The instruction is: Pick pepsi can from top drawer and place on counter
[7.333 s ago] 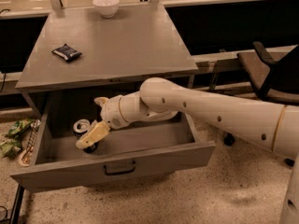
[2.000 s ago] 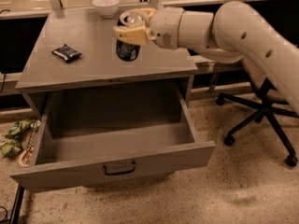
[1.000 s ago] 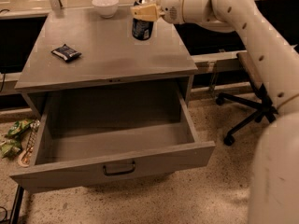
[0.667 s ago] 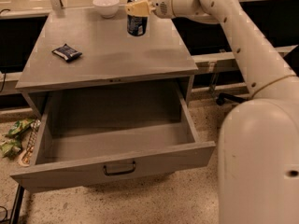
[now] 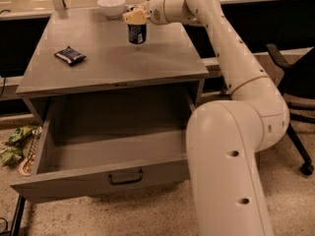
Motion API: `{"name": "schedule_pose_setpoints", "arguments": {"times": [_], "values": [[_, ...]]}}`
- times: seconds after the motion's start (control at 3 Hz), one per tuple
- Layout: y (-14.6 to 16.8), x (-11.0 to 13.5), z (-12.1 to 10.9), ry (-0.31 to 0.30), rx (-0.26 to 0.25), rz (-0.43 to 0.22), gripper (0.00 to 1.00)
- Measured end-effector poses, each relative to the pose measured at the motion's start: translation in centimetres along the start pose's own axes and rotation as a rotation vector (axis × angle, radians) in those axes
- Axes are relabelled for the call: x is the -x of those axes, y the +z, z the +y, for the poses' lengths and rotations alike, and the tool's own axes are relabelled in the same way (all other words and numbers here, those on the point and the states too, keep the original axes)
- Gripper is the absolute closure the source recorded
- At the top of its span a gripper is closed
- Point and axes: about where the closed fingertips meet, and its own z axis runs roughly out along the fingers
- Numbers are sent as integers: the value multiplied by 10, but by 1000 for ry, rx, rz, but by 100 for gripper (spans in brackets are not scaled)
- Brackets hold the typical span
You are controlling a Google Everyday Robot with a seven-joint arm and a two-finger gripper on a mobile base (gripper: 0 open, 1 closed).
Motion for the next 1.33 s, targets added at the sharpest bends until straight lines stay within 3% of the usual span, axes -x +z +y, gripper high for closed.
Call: {"name": "schedule_pose_setpoints", "arguments": {"times": [0.33, 1.0, 1.33], "values": [[31, -9, -12, -4, -19, -4, 82], [46, -15, -14, -50, -16, 5, 36], [46, -18, -14, -56, -8, 8, 5]]}}
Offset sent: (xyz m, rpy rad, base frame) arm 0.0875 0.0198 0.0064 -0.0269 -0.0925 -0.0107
